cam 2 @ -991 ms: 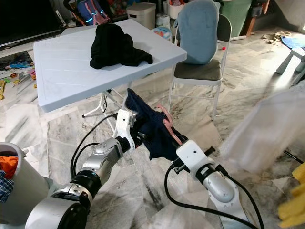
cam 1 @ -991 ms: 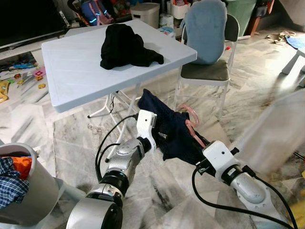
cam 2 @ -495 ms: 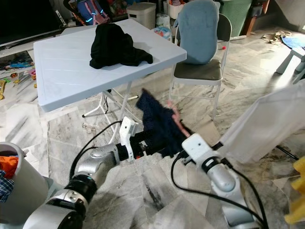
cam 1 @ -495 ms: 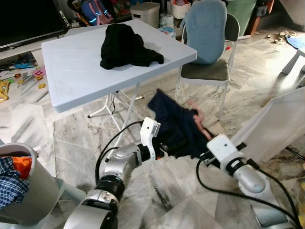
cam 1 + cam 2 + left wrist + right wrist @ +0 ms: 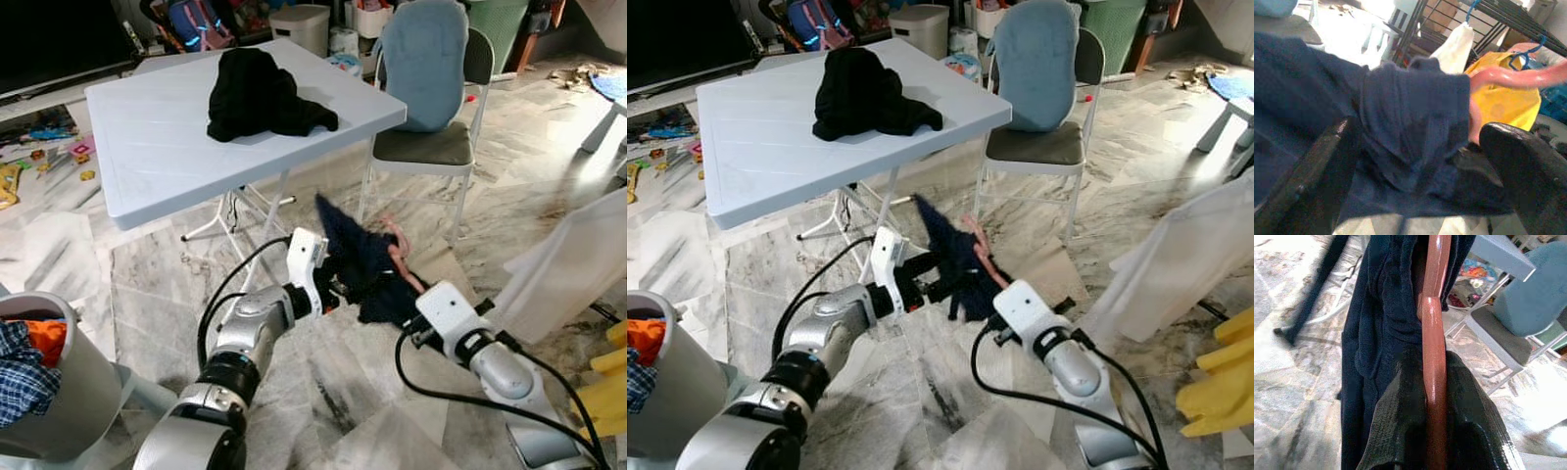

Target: Hang hanger

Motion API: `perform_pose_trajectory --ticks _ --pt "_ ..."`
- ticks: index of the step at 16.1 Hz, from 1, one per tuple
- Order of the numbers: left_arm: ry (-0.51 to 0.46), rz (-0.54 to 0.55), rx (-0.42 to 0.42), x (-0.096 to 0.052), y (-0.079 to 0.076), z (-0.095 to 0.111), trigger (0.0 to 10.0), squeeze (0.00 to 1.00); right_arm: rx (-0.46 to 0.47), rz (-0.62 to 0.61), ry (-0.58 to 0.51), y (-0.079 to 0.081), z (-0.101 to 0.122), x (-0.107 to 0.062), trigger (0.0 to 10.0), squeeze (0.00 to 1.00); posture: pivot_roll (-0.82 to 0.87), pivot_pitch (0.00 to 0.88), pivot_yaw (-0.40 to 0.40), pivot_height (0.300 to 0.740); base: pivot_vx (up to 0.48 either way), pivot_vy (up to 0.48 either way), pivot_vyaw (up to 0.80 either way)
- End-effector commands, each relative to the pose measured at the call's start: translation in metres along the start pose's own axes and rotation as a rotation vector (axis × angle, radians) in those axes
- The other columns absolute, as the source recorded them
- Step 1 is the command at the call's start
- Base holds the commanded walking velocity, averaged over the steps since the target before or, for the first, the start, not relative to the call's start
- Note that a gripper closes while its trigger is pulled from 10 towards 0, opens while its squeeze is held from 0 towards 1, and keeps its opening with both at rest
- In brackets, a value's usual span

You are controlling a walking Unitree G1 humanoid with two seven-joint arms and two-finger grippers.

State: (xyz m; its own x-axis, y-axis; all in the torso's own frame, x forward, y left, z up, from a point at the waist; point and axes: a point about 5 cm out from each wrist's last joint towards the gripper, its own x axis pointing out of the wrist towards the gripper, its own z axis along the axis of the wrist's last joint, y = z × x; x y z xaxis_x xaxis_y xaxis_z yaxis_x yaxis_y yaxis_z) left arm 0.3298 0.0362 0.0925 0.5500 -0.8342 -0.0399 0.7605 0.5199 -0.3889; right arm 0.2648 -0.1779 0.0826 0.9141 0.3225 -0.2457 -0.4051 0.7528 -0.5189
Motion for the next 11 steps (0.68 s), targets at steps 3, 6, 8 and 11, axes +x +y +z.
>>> perform_pose_trajectory --ticks 3,6,8,11 --pt "0.008 0.032 0.002 0.002 0.001 -0.002 10.0 0.0 -0.008 0.038 -0.104 0.0 0.02 -0.006 10.0 0.0 -0.13 0.0 0.065 0.74 0.0 0.0 0.0" --pt "0.016 0.034 0.045 0.001 0.003 -0.004 0.0 0.0 -0.017 0.037 -0.098 -0.004 0.018 -0.012 10.0 0.0 -0.13 0.0 0.065 0.74 0.0 0.0 0.0" --pt "0.036 0.038 0.106 -0.003 0.006 -0.005 0.0 0.0 -0.018 0.037 -0.1 -0.006 0.019 -0.014 10.0 0.0 -0.13 0.0 0.063 0.74 0.0 0.0 0.0" --pt "0.035 0.065 0.127 -0.005 0.009 -0.004 0.0 0.0 -0.02 0.062 -0.119 -0.005 0.025 -0.013 10.0 0.0 -0.13 0.0 0.063 0.74 0.0 0.0 0.0"
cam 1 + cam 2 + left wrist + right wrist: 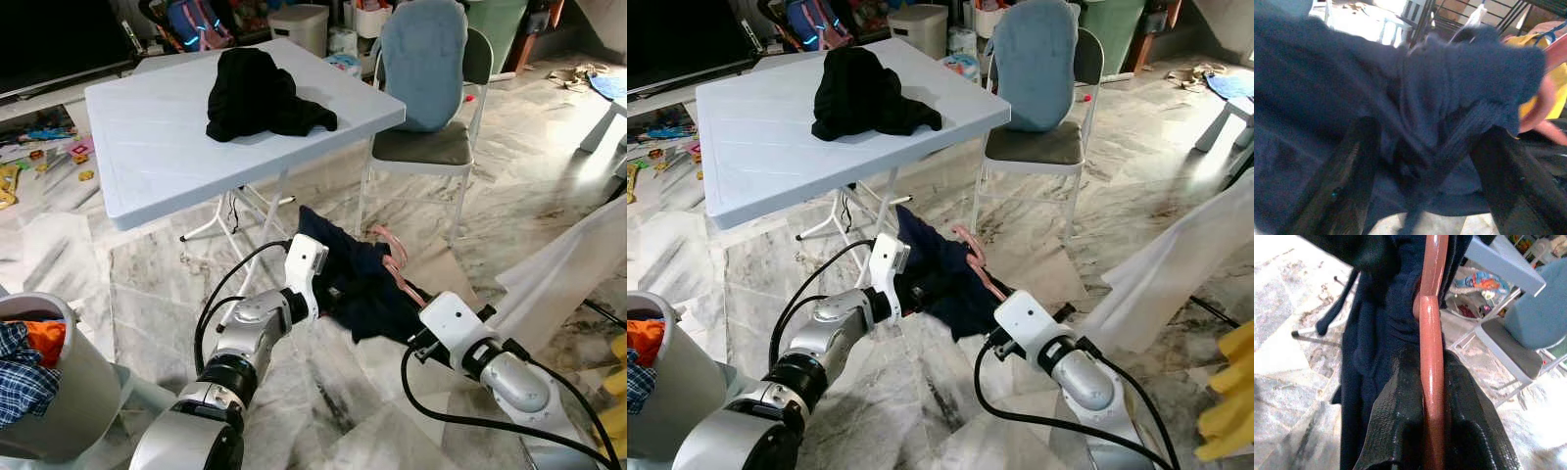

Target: Hang hanger

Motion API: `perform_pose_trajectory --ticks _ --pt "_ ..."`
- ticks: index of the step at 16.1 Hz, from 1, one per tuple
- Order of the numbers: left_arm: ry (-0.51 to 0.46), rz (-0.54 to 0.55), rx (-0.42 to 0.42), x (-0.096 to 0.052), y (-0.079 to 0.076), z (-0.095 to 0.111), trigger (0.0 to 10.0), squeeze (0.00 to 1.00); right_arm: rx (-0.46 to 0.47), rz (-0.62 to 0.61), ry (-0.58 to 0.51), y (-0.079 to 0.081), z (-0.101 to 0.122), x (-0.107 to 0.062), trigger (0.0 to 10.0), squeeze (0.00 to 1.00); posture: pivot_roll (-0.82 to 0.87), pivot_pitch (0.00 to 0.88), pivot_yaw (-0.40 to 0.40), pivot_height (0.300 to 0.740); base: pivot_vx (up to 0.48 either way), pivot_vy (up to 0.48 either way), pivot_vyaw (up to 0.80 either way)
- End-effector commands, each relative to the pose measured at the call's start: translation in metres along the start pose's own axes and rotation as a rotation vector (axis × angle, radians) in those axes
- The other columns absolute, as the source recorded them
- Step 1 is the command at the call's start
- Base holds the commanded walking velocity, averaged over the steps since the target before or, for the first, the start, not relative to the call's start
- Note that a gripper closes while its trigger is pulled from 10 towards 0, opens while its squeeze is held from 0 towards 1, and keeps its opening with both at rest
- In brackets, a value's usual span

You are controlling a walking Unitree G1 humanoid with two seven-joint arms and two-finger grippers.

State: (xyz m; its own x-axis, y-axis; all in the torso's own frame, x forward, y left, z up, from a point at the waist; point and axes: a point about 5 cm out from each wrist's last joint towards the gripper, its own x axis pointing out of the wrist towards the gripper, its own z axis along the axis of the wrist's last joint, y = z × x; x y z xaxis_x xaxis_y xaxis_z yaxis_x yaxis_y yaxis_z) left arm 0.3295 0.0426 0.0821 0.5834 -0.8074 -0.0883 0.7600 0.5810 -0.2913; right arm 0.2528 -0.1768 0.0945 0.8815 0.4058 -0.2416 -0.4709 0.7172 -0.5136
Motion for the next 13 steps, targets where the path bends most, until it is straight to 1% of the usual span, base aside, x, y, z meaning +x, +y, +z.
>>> perform_pose_trajectory --ticks 1,4,11,13 --pt "0.003 0.013 0.031 0.0 0.003 0.005 0.0 0.0 -0.007 -0.006 -0.07 -0.004 0.015 0.001 10.0 0.0 -0.12 0.0 0.062 0.74 0.0 0.0 0.0" --pt "0.002 0.062 0.05 -0.001 0.008 0.006 0.0 0.0 -0.008 -0.001 -0.068 -0.003 0.015 -0.001 10.0 0.0 -0.13 0.0 0.062 0.74 0.0 0.0 0.0" --pt "-0.022 0.158 0.033 -0.001 0.016 0.011 0.0 0.0 -0.009 0.031 -0.073 0.001 0.018 -0.002 10.0 0.0 -0.13 0.0 0.061 0.74 0.0 0.0 0.0" --pt "-0.028 0.226 0.032 -0.005 0.024 0.013 0.0 0.0 -0.012 0.032 -0.068 0.001 0.016 -0.004 10.0 0.0 -0.13 0.0 0.06 0.74 0.0 0.0 0.0"
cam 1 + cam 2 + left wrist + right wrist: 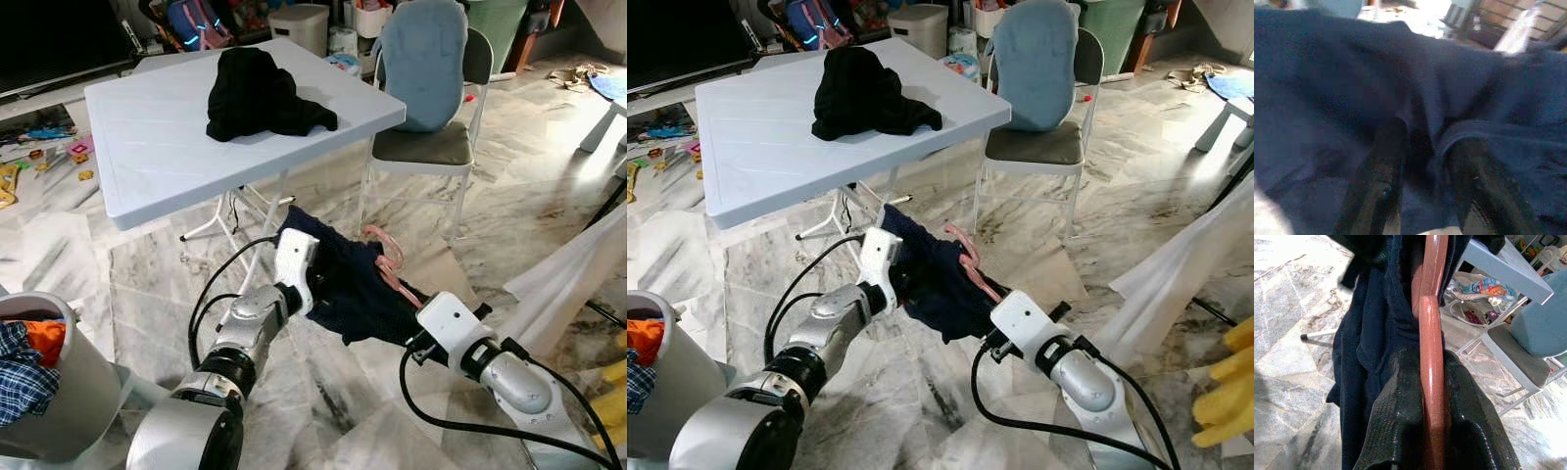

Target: Hang hanger

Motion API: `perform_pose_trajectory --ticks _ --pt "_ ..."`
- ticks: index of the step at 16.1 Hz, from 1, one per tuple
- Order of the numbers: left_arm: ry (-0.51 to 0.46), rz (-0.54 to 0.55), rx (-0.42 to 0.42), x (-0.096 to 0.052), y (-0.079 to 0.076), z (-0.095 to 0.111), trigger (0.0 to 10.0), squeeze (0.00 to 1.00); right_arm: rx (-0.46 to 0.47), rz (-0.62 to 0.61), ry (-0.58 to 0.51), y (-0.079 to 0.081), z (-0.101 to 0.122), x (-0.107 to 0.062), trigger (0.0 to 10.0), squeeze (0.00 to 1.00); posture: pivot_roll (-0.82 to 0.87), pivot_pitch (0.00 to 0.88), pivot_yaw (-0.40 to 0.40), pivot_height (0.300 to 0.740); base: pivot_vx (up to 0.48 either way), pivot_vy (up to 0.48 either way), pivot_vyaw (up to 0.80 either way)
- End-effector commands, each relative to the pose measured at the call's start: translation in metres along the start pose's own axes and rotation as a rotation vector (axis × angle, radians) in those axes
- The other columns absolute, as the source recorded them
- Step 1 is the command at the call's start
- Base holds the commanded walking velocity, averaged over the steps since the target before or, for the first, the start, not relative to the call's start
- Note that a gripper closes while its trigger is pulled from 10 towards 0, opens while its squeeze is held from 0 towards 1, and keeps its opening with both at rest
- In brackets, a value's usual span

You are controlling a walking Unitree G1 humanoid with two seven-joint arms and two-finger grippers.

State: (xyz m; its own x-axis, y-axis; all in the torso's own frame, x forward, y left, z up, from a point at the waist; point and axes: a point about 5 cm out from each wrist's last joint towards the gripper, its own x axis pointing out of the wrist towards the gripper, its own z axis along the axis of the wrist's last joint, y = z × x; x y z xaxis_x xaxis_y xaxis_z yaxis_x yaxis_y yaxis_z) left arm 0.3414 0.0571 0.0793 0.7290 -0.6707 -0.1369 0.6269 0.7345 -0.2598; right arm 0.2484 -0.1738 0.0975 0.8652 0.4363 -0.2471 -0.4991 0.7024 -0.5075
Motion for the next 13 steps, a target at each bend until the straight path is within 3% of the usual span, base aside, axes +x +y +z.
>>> perform_pose_trajectory --ticks 1,8,13 --pt "-0.027 0.062 0.004 -0.001 0.011 0.012 0.0 0.0 -0.013 -0.001 -0.049 -0.002 0.012 -0.001 10.0 0.0 -0.13 0.0 0.06 0.74 0.0 0.0 0.0" --pt "-0.045 0.19 -0.012 -0.007 0.026 0.016 0.0 0.0 -0.02 -0.004 -0.032 -0.003 0.008 -0.003 10.0 0.0 -0.13 0.0 0.057 0.74 0.0 0.0 0.0" --pt "-0.051 0.34 0.045 -0.017 0.047 0.024 0.0 0.0 -0.049 -0.013 0.037 -0.007 -0.008 -0.016 10.0 0.0 -0.12 0.0 0.055 0.74 0.0 0.0 0.0"
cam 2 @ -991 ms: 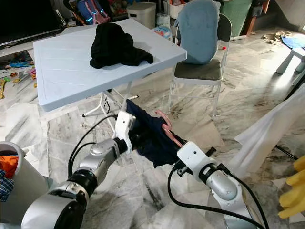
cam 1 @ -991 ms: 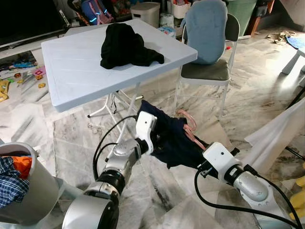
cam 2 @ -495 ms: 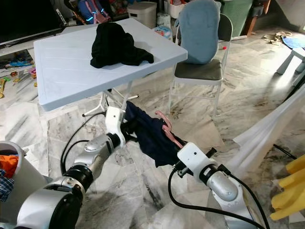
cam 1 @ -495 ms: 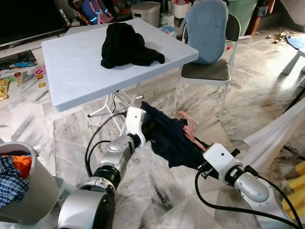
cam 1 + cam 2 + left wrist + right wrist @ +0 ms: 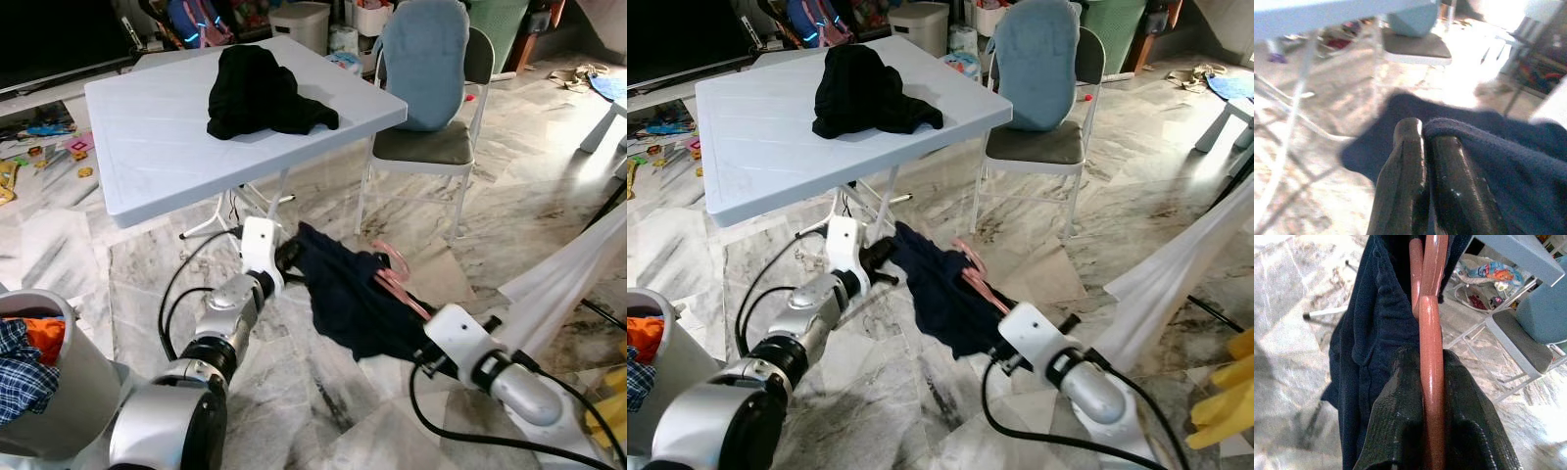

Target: Hang hanger

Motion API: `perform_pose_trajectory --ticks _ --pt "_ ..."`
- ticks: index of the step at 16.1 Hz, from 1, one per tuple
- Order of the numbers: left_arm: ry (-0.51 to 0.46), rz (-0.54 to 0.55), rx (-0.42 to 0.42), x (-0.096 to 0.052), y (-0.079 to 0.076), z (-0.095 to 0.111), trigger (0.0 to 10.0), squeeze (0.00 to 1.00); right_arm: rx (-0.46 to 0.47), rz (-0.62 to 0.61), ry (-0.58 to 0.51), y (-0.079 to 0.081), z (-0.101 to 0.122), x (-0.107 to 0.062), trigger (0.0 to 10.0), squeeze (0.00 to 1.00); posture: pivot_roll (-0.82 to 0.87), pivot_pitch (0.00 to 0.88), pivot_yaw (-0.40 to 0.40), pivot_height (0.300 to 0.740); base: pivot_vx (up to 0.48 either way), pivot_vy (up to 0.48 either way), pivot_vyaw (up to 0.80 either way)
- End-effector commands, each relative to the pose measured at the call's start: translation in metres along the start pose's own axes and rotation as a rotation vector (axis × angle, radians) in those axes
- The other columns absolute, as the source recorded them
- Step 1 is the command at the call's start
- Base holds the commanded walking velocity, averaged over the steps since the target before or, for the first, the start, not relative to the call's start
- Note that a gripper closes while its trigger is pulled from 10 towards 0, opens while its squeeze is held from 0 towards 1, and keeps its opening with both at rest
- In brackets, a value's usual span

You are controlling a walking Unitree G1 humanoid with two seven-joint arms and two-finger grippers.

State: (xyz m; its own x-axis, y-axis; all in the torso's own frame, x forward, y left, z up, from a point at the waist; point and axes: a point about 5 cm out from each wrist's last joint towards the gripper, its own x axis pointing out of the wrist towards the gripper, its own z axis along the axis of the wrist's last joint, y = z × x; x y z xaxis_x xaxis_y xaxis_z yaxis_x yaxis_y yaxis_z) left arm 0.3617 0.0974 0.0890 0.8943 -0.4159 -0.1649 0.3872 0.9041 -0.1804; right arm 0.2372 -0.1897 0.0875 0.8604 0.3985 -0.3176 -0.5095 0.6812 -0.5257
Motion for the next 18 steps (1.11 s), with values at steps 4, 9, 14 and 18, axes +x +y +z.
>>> perform_pose_trajectory --ticks 4,9,14,18 --pt "0.064 0.239 0.067 -0.017 0.042 -0.008 0.0 0.0 0.018 -0.218 0.081 -0.032 -0.017 -0.014 10.0 0.0 -0.12 0.0 0.052 0.74 0.0 0.0 0.0" --pt "0.131 -0.051 0.151 -0.013 0.001 -0.031 10.0 0.0 -0.006 -0.244 -0.028 -0.051 0.004 -0.013 10.0 0.0 -0.11 0.0 0.044 0.74 0.0 0.0 0.0" --pt "0.362 -0.417 0.452 -0.023 -0.029 -0.066 10.0 1.0 -0.005 -0.31 -0.084 -0.054 0.021 -0.003 10.0 0.0 -0.12 0.0 0.05 0.74 0.0 0.0 0.0" --pt "0.127 -0.44 0.151 0.0 -0.049 -0.017 10.0 1.0 0.004 -0.276 -0.111 -0.043 0.031 0.011 10.0 0.0 -0.11 0.0 0.048 0.74 0.0 0.0 0.0"
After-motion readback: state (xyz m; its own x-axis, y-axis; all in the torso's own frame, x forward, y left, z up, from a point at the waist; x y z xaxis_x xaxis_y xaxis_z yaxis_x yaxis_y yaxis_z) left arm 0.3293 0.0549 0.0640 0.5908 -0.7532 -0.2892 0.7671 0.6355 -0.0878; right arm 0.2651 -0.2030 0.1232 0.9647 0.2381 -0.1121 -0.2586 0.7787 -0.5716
